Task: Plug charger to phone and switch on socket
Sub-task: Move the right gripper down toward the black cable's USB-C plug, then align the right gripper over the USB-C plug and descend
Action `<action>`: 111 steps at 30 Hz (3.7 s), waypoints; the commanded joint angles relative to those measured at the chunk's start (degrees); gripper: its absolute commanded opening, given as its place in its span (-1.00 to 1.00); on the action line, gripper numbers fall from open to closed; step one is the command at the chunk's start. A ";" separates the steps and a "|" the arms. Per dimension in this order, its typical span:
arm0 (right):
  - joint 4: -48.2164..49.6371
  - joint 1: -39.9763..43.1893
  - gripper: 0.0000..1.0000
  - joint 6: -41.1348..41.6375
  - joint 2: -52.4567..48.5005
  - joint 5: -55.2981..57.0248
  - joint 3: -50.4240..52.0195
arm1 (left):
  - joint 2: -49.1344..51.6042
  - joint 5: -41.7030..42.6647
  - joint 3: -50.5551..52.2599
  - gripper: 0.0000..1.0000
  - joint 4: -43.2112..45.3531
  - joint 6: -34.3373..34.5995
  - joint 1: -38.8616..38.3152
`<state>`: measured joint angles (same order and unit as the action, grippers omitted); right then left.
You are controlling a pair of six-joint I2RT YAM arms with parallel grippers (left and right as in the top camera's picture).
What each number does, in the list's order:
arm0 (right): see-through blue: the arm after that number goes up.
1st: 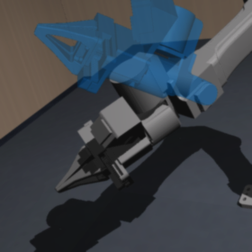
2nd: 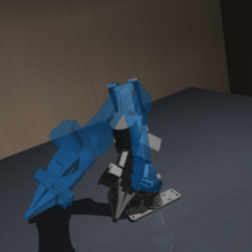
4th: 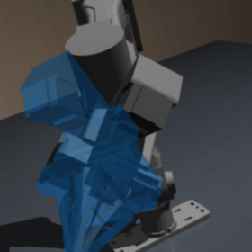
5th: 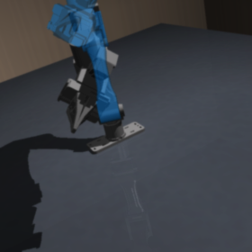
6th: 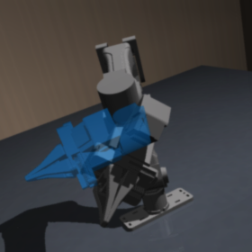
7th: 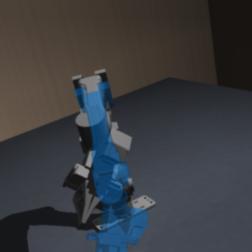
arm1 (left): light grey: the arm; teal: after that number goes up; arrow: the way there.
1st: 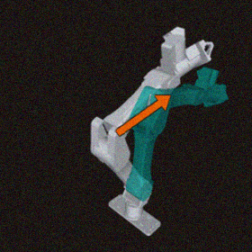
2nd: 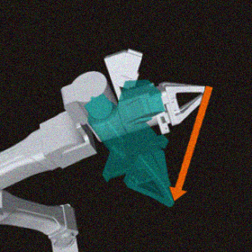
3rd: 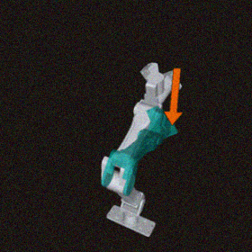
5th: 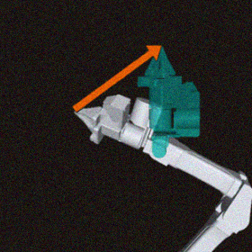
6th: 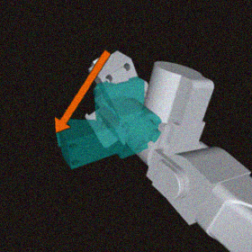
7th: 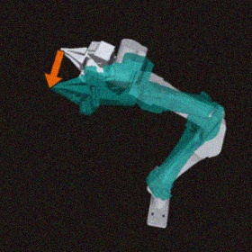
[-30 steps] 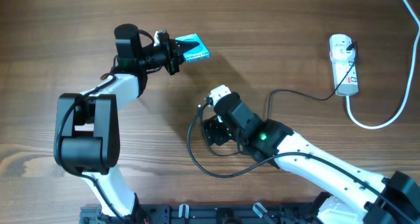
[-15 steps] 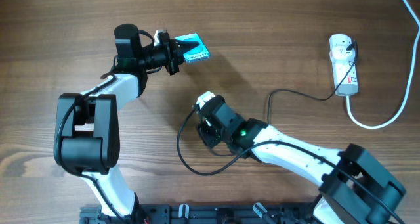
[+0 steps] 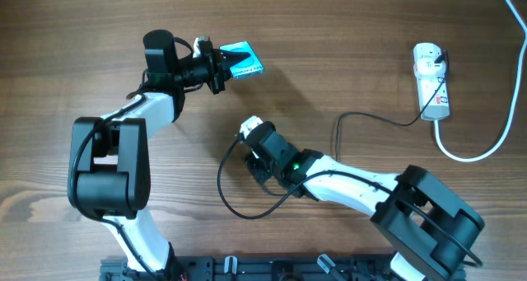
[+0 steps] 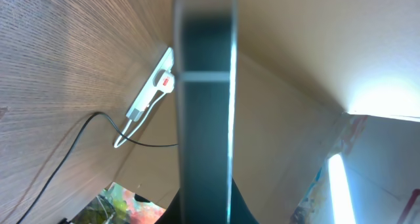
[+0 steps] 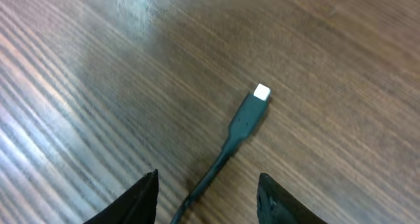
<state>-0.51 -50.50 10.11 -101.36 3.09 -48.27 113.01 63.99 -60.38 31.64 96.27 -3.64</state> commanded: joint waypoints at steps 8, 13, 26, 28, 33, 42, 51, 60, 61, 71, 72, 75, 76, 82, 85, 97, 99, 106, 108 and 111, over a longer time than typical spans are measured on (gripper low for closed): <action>3.02 -0.48 -0.17 -0.94 -4.20 2.12 -0.92 | 0.15 0.48 -1.42 -0.92 0.94 -1.57 0.81; 3.15 -0.48 -0.32 -0.90 -5.22 2.14 -0.92 | 0.15 0.48 -1.40 -0.92 0.94 -1.57 0.98; 2.99 -0.48 -0.93 3.82 -5.31 6.14 -0.92 | 0.15 0.48 -1.42 -0.92 0.92 -1.57 0.98; 1.99 -0.42 -0.91 5.84 -5.31 6.16 -0.92 | 0.15 0.48 -1.42 -0.92 0.92 -1.57 1.01; -0.79 -0.37 -0.91 10.29 -4.98 5.95 -0.92 | 0.15 0.46 -1.42 -0.92 0.92 -1.64 1.01; -12.70 0.33 -0.91 18.56 6.67 5.90 -0.92 | 0.15 0.35 -1.40 -0.92 0.87 -4.81 1.05; -23.12 0.98 -0.91 18.49 24.28 2.43 -0.92 | 0.15 -0.20 -1.40 -0.92 0.85 -9.40 0.94; -25.31 3.58 -0.61 15.08 27.56 -3.02 -0.90 | 0.15 -2.36 -1.40 -0.92 0.87 -10.60 0.83; -24.55 3.58 -0.33 13.16 26.49 -3.26 -0.90 | 0.15 -2.36 -1.40 -0.92 0.87 -10.60 0.83; -14.25 3.30 0.99 6.16 12.11 -4.85 -0.92 | 0.15 -2.27 -1.40 -0.92 0.87 -12.13 2.45; -13.60 3.21 0.99 5.55 11.32 -4.87 -0.92 | 0.15 -2.29 -1.40 -0.92 0.87 -12.13 2.67; -13.07 2.51 0.99 3.26 8.83 -3.80 -1.62 | 0.15 -2.29 -1.40 -0.92 0.87 -12.31 3.52; -13.09 2.05 0.99 3.13 8.11 -2.58 -2.05 | 0.15 -2.29 -1.40 -0.92 0.87 -12.55 3.72; -13.88 -0.96 0.96 0.33 2.73 4.20 -5.92 | 0.15 -2.29 -1.40 -0.92 0.87 -13.18 3.91; -14.03 -1.07 0.68 0.35 0.55 4.92 -6.64 | 0.15 -2.32 -1.42 -0.92 0.87 -13.18 3.91; -11.26 -1.07 0.14 0.39 -2.47 7.30 -6.80 | 0.15 -2.32 -1.42 -0.92 0.87 -13.16 3.93; -11.23 -1.03 0.12 0.37 -3.26 7.30 -6.80 | 0.15 -2.32 -1.42 -0.92 0.87 -13.16 3.93; -10.54 -1.03 0.03 0.48 -5.38 7.28 -6.80 | 0.15 -2.32 -1.42 -0.92 0.87 -13.16 3.91; -10.08 -1.03 0.01 0.37 -5.73 7.28 -6.80 | 0.15 -2.32 -1.42 -0.92 0.87 -13.16 3.91; -9.79 -1.03 -0.19 0.44 -6.25 7.28 -6.80 | 0.15 -2.29 -1.42 -0.92 0.87 -13.14 3.91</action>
<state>-10.55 -51.46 10.76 -105.43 9.26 -54.06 113.01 61.34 -60.38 31.90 84.66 0.12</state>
